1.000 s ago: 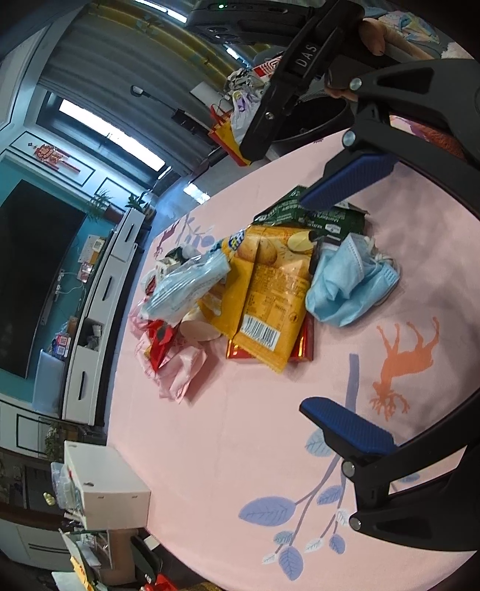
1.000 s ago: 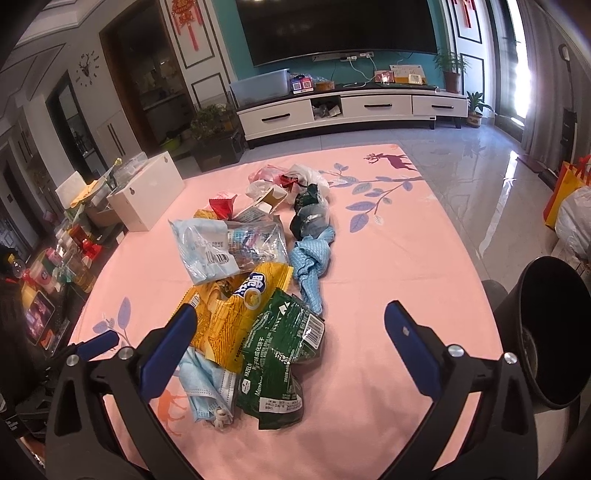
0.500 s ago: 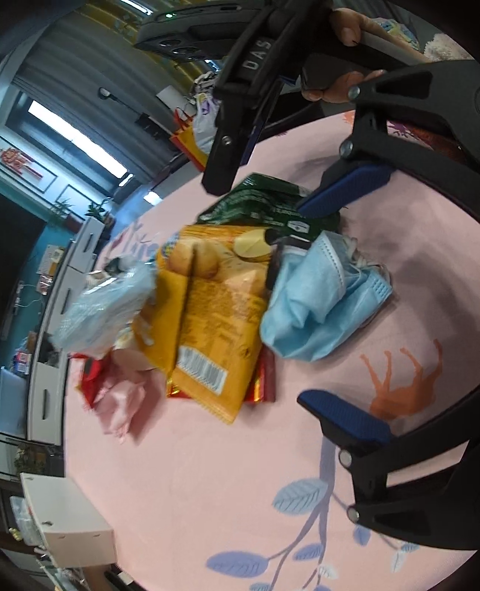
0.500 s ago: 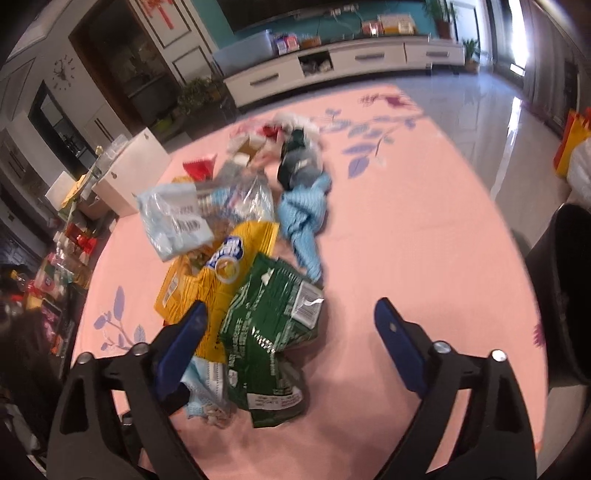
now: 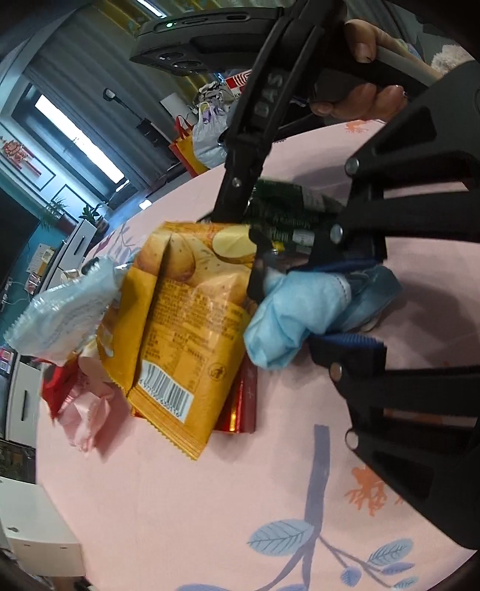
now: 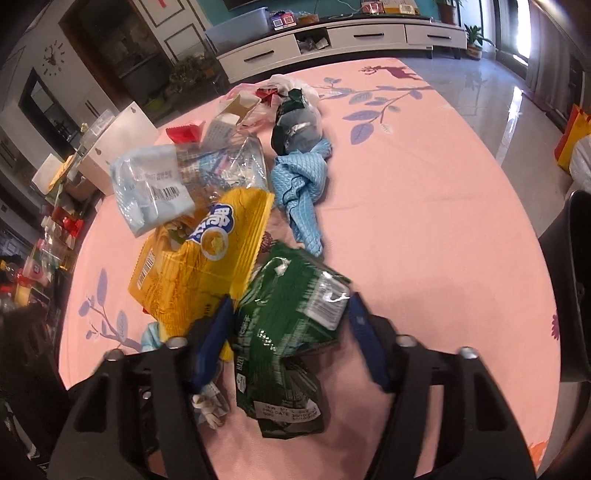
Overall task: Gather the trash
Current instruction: 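Lift the blue mask with the left tool while the right tool carries the green bag to the bin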
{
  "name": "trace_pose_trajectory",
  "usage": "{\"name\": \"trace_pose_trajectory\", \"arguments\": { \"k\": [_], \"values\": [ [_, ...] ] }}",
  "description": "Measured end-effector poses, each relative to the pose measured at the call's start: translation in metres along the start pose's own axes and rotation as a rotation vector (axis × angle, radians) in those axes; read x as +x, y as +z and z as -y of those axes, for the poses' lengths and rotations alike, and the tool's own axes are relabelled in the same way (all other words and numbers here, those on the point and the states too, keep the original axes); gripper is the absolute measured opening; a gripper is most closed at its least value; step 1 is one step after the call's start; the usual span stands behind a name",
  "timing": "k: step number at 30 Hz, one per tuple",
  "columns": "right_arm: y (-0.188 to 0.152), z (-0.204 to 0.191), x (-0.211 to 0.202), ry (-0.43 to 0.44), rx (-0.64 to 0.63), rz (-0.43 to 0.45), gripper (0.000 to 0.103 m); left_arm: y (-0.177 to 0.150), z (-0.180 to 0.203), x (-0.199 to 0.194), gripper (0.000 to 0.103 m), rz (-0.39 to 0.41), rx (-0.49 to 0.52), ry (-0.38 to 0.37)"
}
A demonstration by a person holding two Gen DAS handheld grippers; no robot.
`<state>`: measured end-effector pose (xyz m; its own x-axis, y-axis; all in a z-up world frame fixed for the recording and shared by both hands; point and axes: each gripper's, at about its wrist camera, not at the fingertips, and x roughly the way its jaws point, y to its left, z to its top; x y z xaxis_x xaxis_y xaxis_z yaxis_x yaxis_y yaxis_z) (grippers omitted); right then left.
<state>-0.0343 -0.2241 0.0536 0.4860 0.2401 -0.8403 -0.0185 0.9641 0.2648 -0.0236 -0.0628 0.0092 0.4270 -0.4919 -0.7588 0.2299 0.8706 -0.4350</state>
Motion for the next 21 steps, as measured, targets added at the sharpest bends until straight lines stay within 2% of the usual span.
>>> {"name": "trace_pose_trajectory", "arguments": {
  "k": [6,7,8,10,16,21],
  "values": [
    [0.002,0.002,-0.012,-0.01,-0.004,-0.001,0.052,0.001,0.009,-0.009,0.024,0.031,0.013,0.003],
    [0.002,0.003,-0.016,0.002,0.007,0.011,0.058,0.002,0.009,-0.013,0.024,0.041,0.011,0.006],
    [0.002,0.005,-0.019,0.014,0.017,0.02,0.07,0.002,0.009,-0.016,0.024,0.046,0.009,0.006],
    [0.003,0.01,-0.024,0.027,0.05,0.031,0.082,0.004,0.01,-0.023,0.024,0.064,0.006,0.002],
    [-0.003,0.015,-0.012,-0.045,0.07,-0.012,0.084,0.0,0.009,-0.031,0.024,0.072,0.005,0.0],
    [-0.006,0.014,0.002,-0.024,0.074,-0.051,0.084,0.0,0.012,-0.04,0.024,0.096,0.018,-0.009]
  ]
}}
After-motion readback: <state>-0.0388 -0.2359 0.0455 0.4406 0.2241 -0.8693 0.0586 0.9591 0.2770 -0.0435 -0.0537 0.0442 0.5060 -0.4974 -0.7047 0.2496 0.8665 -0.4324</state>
